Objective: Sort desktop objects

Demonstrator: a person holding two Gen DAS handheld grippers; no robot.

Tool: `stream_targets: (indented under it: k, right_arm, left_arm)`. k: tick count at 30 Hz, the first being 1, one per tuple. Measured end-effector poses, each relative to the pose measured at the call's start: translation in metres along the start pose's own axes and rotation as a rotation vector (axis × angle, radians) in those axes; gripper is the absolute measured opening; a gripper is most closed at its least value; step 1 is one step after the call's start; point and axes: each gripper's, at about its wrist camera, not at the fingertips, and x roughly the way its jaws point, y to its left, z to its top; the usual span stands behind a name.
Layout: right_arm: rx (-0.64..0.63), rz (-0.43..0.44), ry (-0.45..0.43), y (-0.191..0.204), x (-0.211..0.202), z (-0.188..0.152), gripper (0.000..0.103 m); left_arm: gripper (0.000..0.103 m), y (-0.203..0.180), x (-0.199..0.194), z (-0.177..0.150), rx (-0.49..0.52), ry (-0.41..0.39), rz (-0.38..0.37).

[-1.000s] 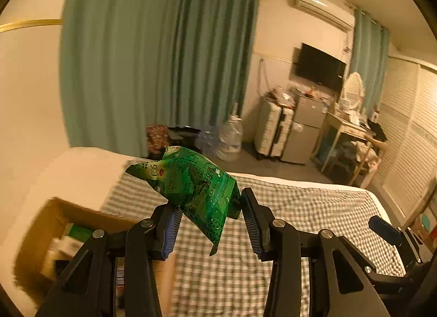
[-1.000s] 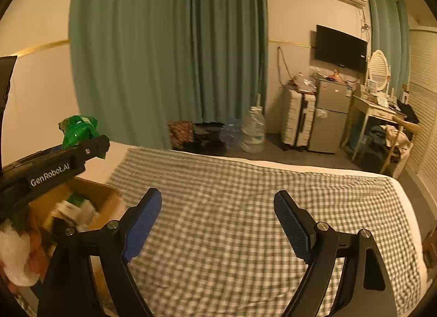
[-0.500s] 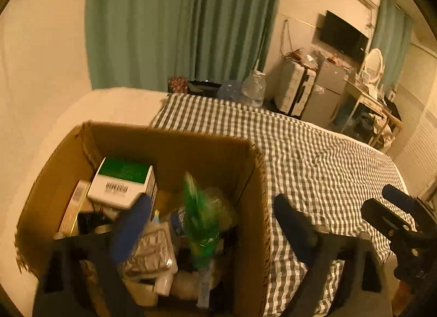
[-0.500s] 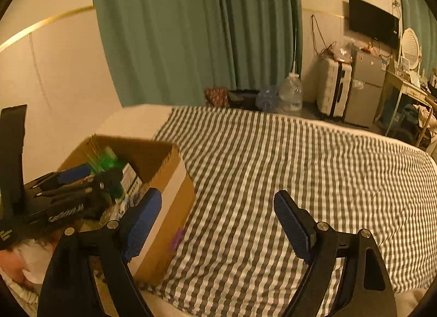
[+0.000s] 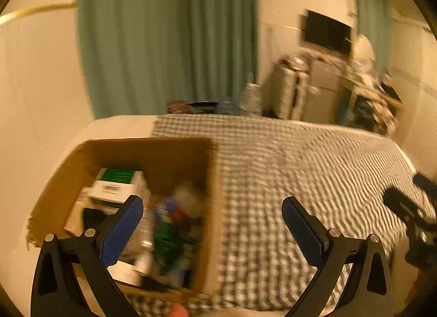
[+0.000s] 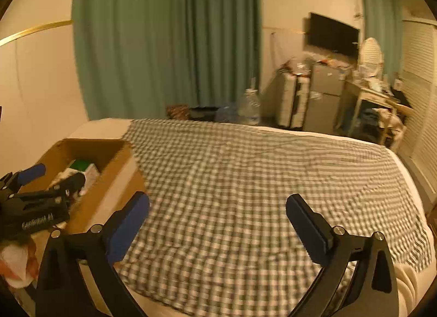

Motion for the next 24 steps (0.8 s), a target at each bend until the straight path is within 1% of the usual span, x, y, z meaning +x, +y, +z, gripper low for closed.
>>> stream_targets:
  k: [3, 6, 9, 12, 15, 21, 23, 24]
  right_arm:
    - [0.019, -0.015, 0.037, -0.016, 0.002, -0.010, 0.103]
    - [0.050, -0.012, 0.056, -0.027, 0.002, -0.015, 0.103]
    - [0.076, -0.008, 0.079, -0.033, 0.003, -0.019, 0.103]
    - [0.091, -0.008, 0.089, -0.036, 0.005, -0.022, 0.103]
    - [0.092, -0.010, 0.097, -0.036, 0.005, -0.025, 0.103]
    - [0.072, -0.025, 0.097, -0.031, 0.005, -0.027, 0.103]
    - [0.072, -0.025, 0.098, -0.030, 0.007, -0.027, 0.103]
    - [0.073, -0.026, 0.098, -0.030, 0.007, -0.027, 0.103]
  left_arm:
    - [0.103, -0.026, 0.000, -0.012, 0.046, -0.002, -0.012]
    - [0.103, -0.034, 0.004, -0.020, 0.049, 0.020, -0.002]
    - [0.103, -0.027, 0.009, -0.022, 0.009, 0.037, 0.041]
    - [0.103, -0.016, 0.012, -0.021, -0.036, 0.058, 0.032]
    - [0.103, -0.011, 0.012, -0.021, -0.047, 0.055, 0.045]
    - [0.103, -0.008, 0.017, -0.023, -0.051, 0.080, 0.017]
    - [0.103, -0.007, 0.015, -0.023, -0.059, 0.068, 0.002]
    - [0.103, -0.006, 0.013, -0.023, -0.068, 0.054, 0.019]
